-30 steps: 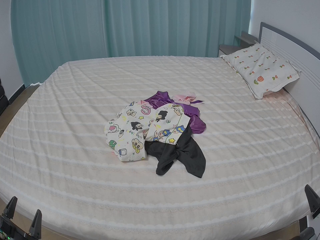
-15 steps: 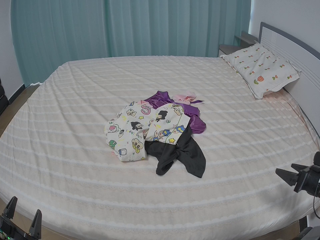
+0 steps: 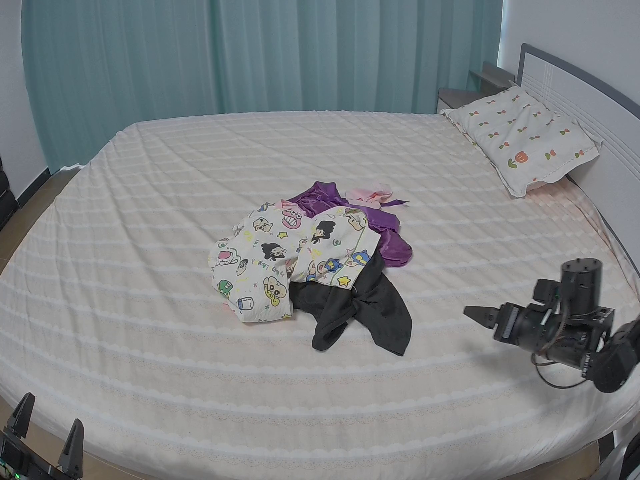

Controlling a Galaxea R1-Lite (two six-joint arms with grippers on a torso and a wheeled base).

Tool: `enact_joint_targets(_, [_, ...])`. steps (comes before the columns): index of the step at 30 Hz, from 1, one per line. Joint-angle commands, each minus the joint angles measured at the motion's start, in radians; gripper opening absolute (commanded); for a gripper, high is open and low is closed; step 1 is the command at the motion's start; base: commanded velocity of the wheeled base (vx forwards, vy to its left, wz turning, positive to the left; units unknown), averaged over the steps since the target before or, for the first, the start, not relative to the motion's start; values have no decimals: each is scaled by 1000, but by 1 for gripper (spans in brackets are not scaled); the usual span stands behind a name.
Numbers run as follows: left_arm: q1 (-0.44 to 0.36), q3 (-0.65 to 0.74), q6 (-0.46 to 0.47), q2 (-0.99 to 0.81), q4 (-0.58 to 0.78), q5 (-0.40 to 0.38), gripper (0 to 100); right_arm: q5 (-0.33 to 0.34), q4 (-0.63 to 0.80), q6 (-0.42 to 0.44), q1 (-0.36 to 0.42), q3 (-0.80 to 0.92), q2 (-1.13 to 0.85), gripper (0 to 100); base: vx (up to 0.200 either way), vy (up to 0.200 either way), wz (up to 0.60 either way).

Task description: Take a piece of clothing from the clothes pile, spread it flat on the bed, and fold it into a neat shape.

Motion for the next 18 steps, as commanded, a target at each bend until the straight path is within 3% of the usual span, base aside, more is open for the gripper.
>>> enact_joint_targets(1, [0,16,0,-13,0,-2,100,-69,-104,98,126,-202,373,100,0,0,0])
enact_joint_targets(18, [0,16,-1,-13,0,0,100,-100,-102,127,224,-411,592,100,0,0,0])
